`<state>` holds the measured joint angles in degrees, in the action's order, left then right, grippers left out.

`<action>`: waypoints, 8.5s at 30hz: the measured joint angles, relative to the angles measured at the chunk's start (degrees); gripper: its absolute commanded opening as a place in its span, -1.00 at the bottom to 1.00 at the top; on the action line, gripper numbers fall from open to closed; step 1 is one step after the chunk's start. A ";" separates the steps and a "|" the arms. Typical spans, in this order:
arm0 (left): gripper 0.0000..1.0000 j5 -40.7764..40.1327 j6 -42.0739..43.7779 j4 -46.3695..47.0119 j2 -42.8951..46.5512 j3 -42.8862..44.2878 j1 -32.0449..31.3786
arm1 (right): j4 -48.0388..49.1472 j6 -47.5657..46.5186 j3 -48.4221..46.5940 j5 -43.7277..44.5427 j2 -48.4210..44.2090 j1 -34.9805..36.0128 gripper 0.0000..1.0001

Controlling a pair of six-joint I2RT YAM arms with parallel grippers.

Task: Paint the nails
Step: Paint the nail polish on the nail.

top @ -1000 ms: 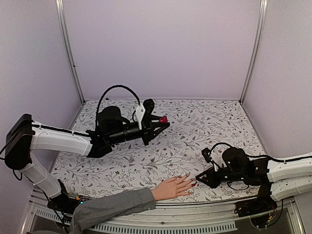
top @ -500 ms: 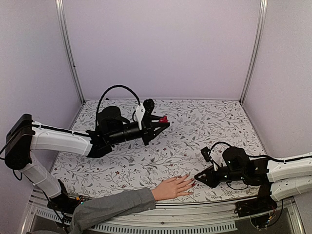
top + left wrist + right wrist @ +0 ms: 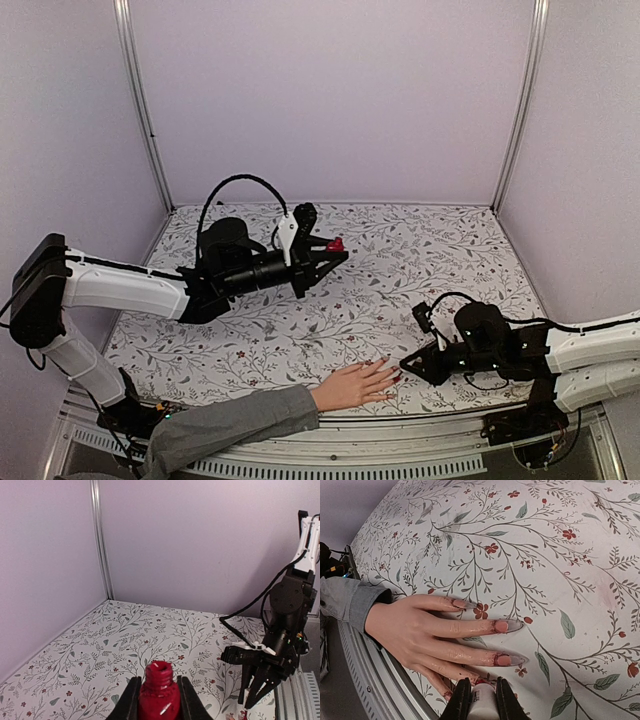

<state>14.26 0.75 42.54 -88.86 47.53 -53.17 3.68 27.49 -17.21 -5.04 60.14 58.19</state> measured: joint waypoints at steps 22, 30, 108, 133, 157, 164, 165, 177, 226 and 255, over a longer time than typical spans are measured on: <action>-1.00 0.00 -0.02 0.04 0.00 0.00 0.00 | -4.31 1.70 -0.15 3.10 -0.02 0.04 -1.00; -1.00 0.00 -0.17 0.13 0.00 0.00 0.00 | -5.49 2.14 -0.17 3.34 -1.68 0.04 -1.00; -1.00 -0.42 -0.22 0.46 0.00 0.00 0.04 | -1.18 3.45 -0.11 2.82 1.14 0.26 -1.00; -1.00 -0.42 -0.22 1.29 0.00 -0.07 0.07 | -5.68 3.85 -0.96 5.81 -2.78 0.26 -1.00; -1.00 -0.83 -0.35 1.31 0.00 -0.35 0.07 | -1.99 2.54 -1.99 2.40 2.69 0.26 -1.00; -1.00 -0.83 -0.35 1.31 0.00 -0.35 0.07 | -4.37 2.60 -1.99 3.23 1.31 0.26 -1.00; -1.00 -0.83 -0.35 1.31 0.00 -0.35 0.07 | -4.72 2.64 -1.99 3.26 1.03 0.26 -1.00; -1.00 -0.83 -0.35 1.31 0.00 -0.35 0.09 | -7.23 2.49 -1.99 5.44 -1.09 0.26 -1.00; -1.00 -0.90 -0.37 1.31 0.00 -0.35 0.11 | -2.84 -1.97 -1.99 1.44 -0.26 0.72 -1.00; -1.00 -0.90 -0.35 1.33 0.00 -0.35 0.11 | -3.28 -1.79 -1.99 1.46 0.37 1.11 -1.00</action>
<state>13.37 0.40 43.88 -88.86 47.18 -53.06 0.40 25.69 -19.20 -3.57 60.51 59.31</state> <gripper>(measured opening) 0.196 0.132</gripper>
